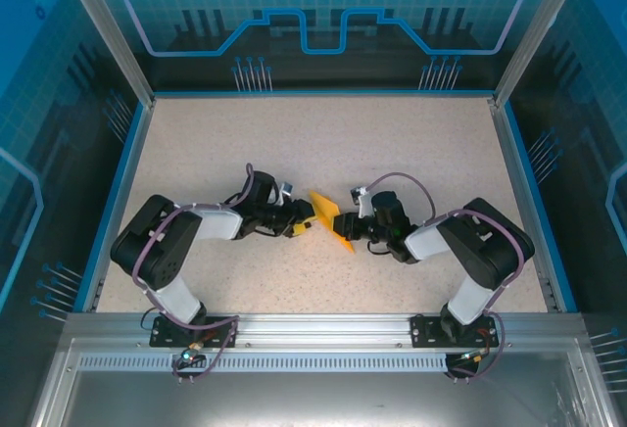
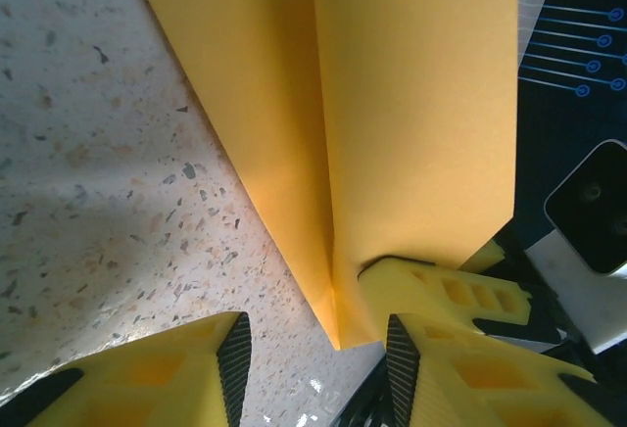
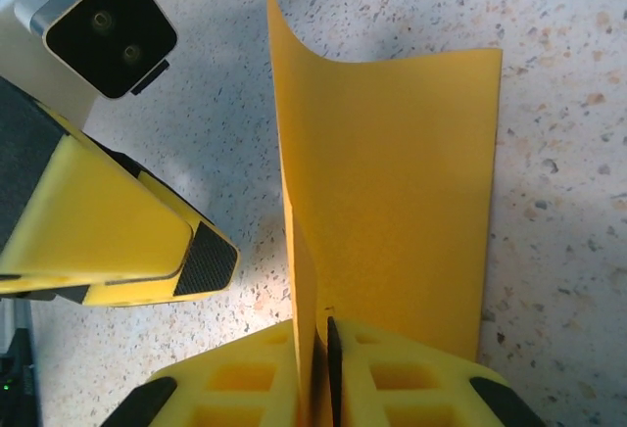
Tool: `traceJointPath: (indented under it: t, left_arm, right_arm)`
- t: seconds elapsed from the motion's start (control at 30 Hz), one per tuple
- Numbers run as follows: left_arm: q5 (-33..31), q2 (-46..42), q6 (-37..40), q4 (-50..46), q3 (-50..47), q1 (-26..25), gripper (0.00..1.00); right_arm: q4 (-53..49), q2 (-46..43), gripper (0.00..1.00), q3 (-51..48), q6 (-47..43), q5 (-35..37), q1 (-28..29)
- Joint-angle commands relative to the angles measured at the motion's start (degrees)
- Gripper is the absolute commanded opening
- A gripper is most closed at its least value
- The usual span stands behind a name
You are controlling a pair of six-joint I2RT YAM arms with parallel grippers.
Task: Fold a paper plane with a square sheet of paper (pick it up from the middle)
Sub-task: Fold the wing for the fifth time at the center of the table.
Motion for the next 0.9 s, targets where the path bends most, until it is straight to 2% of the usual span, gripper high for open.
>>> traceJointPath:
  t: [0.0,0.4,0.87]
  left_arm:
    - [1.54,0.98,1.02,2.41,2.07,-0.47,0.44]
    - [1.51,3.36,1.29,2.22,5.37,-1.37,0.44]
    - [1.71,6.00,2.67,2.54,7.47,-1.68,0.41]
  right_arm:
    - [0.97,1.50,0.15,1.18,3.45,-2.73,-1.13]
    - [-0.78,4.16,0.15,2.59,7.44,-5.41,-2.70]
    - [-3.75,6.93,0.16,4.66,7.15,-8.32,-3.41]
